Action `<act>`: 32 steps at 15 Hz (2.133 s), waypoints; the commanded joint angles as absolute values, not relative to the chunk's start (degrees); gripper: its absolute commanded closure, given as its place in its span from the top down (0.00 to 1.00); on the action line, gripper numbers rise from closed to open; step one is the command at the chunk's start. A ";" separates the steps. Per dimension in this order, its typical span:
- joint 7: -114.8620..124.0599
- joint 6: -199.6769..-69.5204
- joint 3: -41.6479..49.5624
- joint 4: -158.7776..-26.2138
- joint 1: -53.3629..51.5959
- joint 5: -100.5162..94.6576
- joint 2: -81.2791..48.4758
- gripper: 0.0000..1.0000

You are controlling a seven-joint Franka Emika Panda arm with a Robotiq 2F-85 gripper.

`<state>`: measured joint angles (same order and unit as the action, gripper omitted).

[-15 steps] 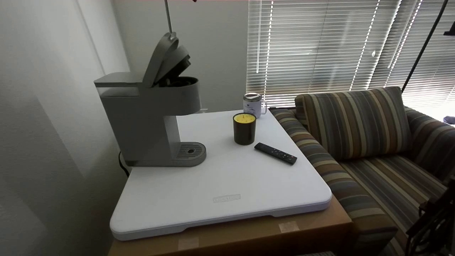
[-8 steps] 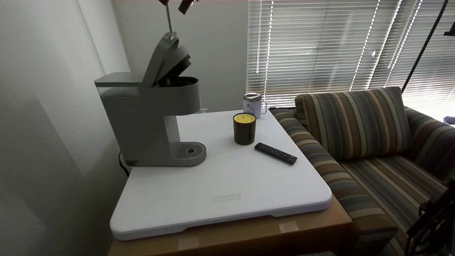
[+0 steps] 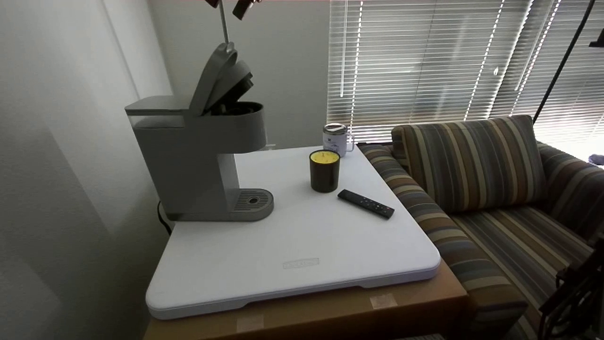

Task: Close the lid of the object

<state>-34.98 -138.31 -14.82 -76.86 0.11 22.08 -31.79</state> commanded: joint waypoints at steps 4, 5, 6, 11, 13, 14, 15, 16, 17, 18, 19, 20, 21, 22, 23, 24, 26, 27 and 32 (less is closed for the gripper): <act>-35.14 -136.18 -15.95 -74.47 -0.48 19.84 -33.38 0.91; -35.00 -135.99 -15.93 -74.12 -0.73 19.36 -33.64 0.73; -34.91 -135.94 -15.94 -73.77 -0.94 18.98 -33.92 0.67; -34.36 -137.13 -15.77 -71.32 -2.25 17.32 -36.02 0.31; -34.09 -137.33 -15.67 -69.86 -2.73 16.48 -37.27 0.17; -33.85 -137.47 -15.47 -69.16 -3.06 15.80 -37.89 0.10; -33.59 -137.37 -15.38 -68.49 -3.32 15.15 -38.52 0.03; -32.99 -137.30 -14.96 -68.06 -3.73 14.04 -38.95 0.00; -32.40 -137.24 -14.66 -67.54 -4.06 12.96 -39.45 0.00; -31.43 -137.20 -14.08 -67.43 -4.47 11.49 -39.66 0.00; -30.51 -136.99 -13.75 -67.02 -4.75 10.23 -39.95 0.00; -29.24 -136.59 -13.11 -66.97 -5.16 8.66 -39.97 0.00; -28.16 -136.24 -12.58 -66.93 -5.47 7.22 -39.92 0.00; -26.89 -135.81 -11.89 -67.03 -5.87 5.68 -39.75 0.00; -25.86 -135.29 -11.32 -67.15 -6.18 4.27 -39.52 0.00; -25.06 -134.66 -10.96 -67.23 -6.37 3.11 -39.36 0.00; -23.79 -133.40 -10.46 -67.04 -6.69 1.47 -39.29 0.00; -23.26 -132.52 -10.26 -67.01 -6.82 0.89 -39.20 0.00; -21.65 -124.42 -9.29 -65.91 -7.68 -1.76 -38.72 0.00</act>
<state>-22.69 -130.08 -10.62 -67.31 -6.84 0.12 -38.99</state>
